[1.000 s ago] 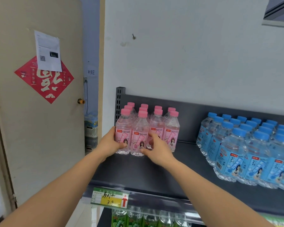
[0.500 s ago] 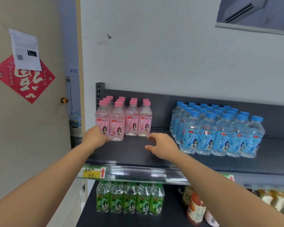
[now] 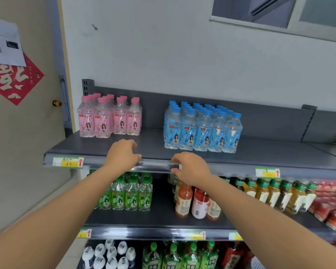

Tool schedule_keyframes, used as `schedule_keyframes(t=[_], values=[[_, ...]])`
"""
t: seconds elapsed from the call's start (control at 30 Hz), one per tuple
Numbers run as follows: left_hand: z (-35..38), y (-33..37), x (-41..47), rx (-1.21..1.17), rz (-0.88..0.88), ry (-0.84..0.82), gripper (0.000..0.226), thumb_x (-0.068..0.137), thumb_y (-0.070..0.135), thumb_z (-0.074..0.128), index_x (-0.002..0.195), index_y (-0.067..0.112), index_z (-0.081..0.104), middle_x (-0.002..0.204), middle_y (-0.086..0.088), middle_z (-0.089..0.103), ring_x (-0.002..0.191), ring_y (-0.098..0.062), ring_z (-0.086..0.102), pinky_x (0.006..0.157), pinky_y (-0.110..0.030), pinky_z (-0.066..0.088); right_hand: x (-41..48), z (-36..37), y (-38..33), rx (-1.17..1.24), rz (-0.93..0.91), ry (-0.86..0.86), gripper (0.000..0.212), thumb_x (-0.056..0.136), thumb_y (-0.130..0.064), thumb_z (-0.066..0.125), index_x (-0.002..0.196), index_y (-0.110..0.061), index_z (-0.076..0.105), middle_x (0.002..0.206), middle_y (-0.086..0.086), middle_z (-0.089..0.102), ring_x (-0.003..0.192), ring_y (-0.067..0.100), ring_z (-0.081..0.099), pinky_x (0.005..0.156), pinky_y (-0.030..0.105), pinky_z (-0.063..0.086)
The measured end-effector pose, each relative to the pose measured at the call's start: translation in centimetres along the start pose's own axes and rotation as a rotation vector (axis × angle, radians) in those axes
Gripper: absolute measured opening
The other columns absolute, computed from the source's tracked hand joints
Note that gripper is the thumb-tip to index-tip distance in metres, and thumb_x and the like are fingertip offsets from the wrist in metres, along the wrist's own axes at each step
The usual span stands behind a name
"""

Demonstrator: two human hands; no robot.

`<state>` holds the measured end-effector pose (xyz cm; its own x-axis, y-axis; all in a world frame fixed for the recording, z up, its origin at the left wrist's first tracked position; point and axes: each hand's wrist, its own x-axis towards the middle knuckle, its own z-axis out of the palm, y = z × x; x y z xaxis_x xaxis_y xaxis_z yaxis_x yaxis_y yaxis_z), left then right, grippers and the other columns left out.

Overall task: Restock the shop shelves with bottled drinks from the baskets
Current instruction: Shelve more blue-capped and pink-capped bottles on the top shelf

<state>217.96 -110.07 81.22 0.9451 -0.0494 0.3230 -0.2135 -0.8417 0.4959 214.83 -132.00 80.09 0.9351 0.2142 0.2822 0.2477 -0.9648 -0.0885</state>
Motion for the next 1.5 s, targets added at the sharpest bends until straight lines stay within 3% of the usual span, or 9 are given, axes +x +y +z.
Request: schedule_keyframes(t=[0.27,0.4,0.57,0.77,0.9,1.1,1.27,1.4,1.5], values=[[4.9,6.3,-5.2,0.064,0.216,-0.073,0.039,0.089,0.027,0.064,0.124,0.012,0.059,0.121,-0.007,0.060,0.113,-0.027,0.055,0.094,-0.036,0.046,-8.1,-0.2,5.3,-0.036,0.193,-0.065,0.035,0.089,-0.033,0.060,0.121,-0.021,0.059,0.118,0.002,0.063,0.109,0.026,0.059,0.083,0.037,0.052],[8.2,8.8,-7.0,0.054,0.336,-0.164,0.028,0.086,0.026,0.066,0.110,0.011,0.065,0.109,-0.006,0.063,0.105,-0.027,0.058,0.085,-0.037,0.049,-11.7,-0.3,7.8,-0.062,0.276,-0.088,0.029,0.090,-0.033,0.058,0.115,-0.019,0.061,0.112,0.004,0.064,0.103,0.026,0.060,0.077,0.035,0.052],[12.8,11.5,-9.2,0.042,0.471,-0.288,0.016,0.085,0.027,0.064,0.096,0.015,0.064,0.095,-0.004,0.060,0.095,-0.026,0.057,0.074,-0.035,0.047,-16.7,-0.4,10.9,-0.047,0.446,-0.133,0.039,0.089,-0.032,0.061,0.125,-0.019,0.058,0.124,0.004,0.062,0.112,0.026,0.057,0.088,0.040,0.052],[18.1,15.2,-12.3,0.012,0.598,-0.421,0.020,0.087,0.024,0.062,0.101,0.011,0.064,0.101,-0.007,0.061,0.097,-0.026,0.057,0.079,-0.037,0.048,-23.0,0.7,15.2,-0.031,0.638,-0.175,0.037,0.089,-0.032,0.061,0.125,-0.022,0.058,0.125,0.001,0.061,0.114,0.023,0.057,0.090,0.039,0.052],[21.8,17.3,-14.3,-0.012,0.615,-0.493,0.029,0.087,0.027,0.063,0.113,0.014,0.062,0.109,-0.007,0.059,0.105,-0.027,0.055,0.085,-0.040,0.048,-26.9,2.1,18.3,-0.022,0.766,-0.206,0.034,0.088,-0.032,0.061,0.120,-0.022,0.059,0.121,0.001,0.063,0.110,0.024,0.059,0.087,0.040,0.053],[28.6,21.1,-17.5,-0.009,0.642,-0.611,0.025,0.087,0.028,0.064,0.105,0.011,0.064,0.104,-0.007,0.061,0.103,-0.028,0.057,0.080,-0.036,0.049,-32.0,5.0,24.0,0.017,0.915,-0.312,0.029,0.085,-0.031,0.058,0.114,-0.027,0.060,0.109,-0.001,0.066,0.096,0.024,0.064,0.077,0.038,0.057],[35.8,24.6,-19.7,0.028,0.574,-0.728,0.032,0.087,0.029,0.064,0.114,0.011,0.063,0.116,-0.007,0.061,0.110,-0.027,0.056,0.091,-0.037,0.048,-35.2,8.2,29.9,0.070,0.946,-0.370,0.028,0.086,-0.033,0.056,0.112,-0.024,0.063,0.108,0.000,0.067,0.102,0.026,0.062,0.081,0.035,0.054],[41.5,26.6,-21.1,0.038,0.521,-0.823,0.022,0.087,0.023,0.060,0.104,0.011,0.066,0.107,-0.008,0.064,0.101,-0.026,0.059,0.083,-0.038,0.050,-37.1,11.7,33.9,0.128,1.004,-0.436,0.024,0.087,-0.027,0.052,0.109,-0.023,0.063,0.111,0.003,0.067,0.105,0.029,0.062,0.085,0.038,0.054],[46.2,27.6,-21.7,0.053,0.476,-0.880,0.022,0.087,0.021,0.061,0.105,0.011,0.066,0.109,-0.006,0.064,0.099,-0.025,0.061,0.084,-0.040,0.052,-38.4,14.6,36.9,0.155,1.017,-0.511,0.034,0.087,-0.027,0.055,0.120,-0.022,0.058,0.117,0.006,0.065,0.109,0.028,0.060,0.087,0.035,0.051]])
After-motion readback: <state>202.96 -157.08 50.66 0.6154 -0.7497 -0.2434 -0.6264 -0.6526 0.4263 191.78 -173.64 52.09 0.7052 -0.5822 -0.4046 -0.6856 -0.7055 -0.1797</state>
